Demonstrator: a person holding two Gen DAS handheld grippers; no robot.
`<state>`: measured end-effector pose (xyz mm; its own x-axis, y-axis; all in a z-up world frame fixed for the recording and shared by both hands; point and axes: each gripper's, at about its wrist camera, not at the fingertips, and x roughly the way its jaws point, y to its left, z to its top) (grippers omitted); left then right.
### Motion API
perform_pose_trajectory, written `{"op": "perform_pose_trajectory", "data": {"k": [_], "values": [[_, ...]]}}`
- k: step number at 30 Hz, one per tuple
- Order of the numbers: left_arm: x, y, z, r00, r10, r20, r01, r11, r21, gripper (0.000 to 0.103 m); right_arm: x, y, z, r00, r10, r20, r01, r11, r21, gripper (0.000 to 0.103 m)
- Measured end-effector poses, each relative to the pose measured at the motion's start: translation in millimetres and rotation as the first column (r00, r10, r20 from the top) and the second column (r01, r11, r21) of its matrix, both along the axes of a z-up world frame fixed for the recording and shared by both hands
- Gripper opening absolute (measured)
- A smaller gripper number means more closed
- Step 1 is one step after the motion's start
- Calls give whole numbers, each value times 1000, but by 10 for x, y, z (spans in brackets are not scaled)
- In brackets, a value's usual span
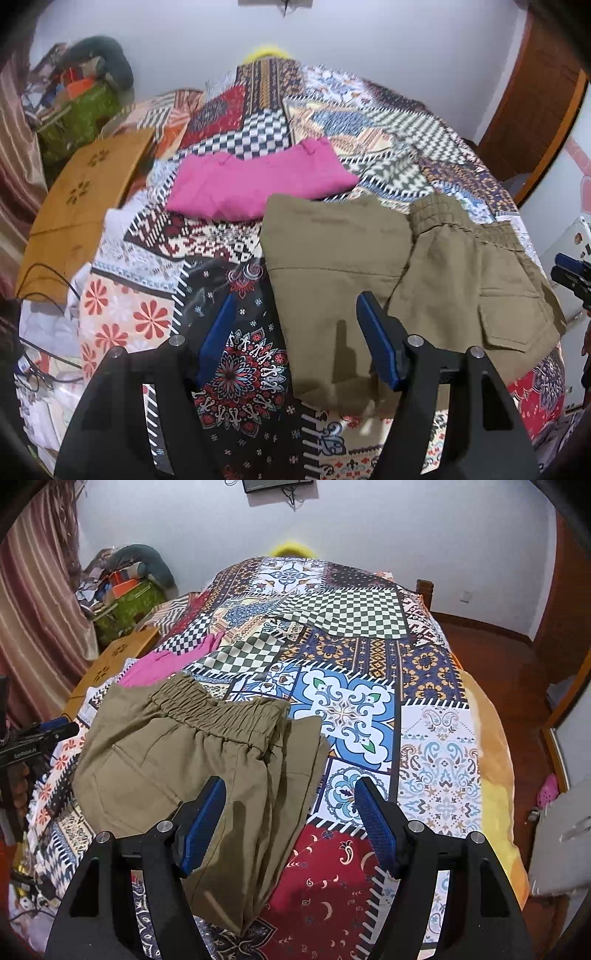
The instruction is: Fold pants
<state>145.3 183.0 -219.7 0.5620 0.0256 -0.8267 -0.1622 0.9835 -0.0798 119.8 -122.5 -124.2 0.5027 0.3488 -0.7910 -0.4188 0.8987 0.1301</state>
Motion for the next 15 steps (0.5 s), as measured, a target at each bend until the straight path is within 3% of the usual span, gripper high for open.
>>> {"op": "perform_pose_trajectory", "data": {"k": [3, 7, 12, 15], "values": [[41, 18, -97, 1000, 7, -20, -7, 1000, -24, 67, -2, 31, -46, 1000, -1, 10, 1, 1000, -14, 69], [96, -19, -222, 999, -8, -46, 7, 999, -34, 67, 45, 48, -162, 998, 15, -66, -12, 999, 42, 69], [209, -84, -357, 996, -43, -76, 37, 997, -73, 67, 85, 101, -310, 990, 27, -141, -21, 999, 45, 70], [292, -122, -406, 995, -60, -82, 52, 994, -97, 67, 115, 109, -382, 984, 28, -177, -15, 997, 73, 75]]}}
